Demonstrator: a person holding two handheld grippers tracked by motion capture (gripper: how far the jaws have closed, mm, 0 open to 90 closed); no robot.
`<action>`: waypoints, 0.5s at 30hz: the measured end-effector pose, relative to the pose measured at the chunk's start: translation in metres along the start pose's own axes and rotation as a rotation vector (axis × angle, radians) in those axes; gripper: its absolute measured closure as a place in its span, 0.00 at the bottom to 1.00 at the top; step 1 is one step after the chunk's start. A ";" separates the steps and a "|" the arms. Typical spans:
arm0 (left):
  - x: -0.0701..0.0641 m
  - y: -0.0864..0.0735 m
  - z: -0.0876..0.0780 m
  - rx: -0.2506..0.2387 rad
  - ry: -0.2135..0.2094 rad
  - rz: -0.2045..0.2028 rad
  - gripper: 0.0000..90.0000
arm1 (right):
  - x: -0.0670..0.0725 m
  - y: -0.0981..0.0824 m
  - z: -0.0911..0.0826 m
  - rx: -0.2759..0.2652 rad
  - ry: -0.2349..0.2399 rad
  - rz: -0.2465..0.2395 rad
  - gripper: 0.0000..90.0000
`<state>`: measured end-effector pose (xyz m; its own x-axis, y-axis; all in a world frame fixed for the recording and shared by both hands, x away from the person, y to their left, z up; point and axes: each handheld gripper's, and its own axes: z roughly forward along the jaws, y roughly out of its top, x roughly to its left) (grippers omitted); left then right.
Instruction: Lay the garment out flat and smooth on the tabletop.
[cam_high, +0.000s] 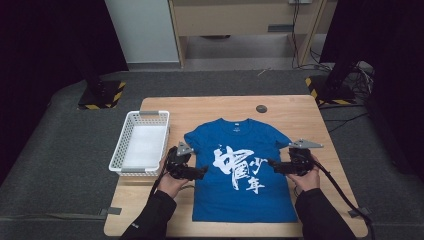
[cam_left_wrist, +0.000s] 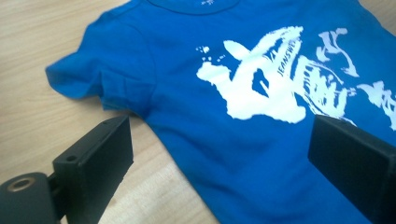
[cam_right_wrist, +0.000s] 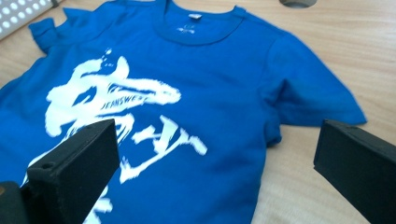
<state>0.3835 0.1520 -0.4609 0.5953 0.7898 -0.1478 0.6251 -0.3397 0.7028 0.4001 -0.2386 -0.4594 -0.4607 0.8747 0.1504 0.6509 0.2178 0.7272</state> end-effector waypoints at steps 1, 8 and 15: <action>-0.001 -0.003 0.000 0.000 -0.001 0.002 0.06 | 0.000 -0.002 -0.001 0.002 0.003 -0.001 0.01; -0.006 -0.021 -0.001 0.026 -0.012 0.005 0.06 | 0.004 -0.014 -0.006 0.034 0.008 -0.019 0.01; -0.010 -0.033 -0.010 0.037 -0.019 0.018 0.05 | 0.005 -0.019 -0.014 0.032 -0.004 -0.044 0.01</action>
<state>0.3517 0.1600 -0.4760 0.6159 0.7736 -0.1488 0.6322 -0.3726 0.6793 0.3768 -0.2450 -0.4633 -0.4867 0.8658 0.1161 0.6491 0.2695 0.7114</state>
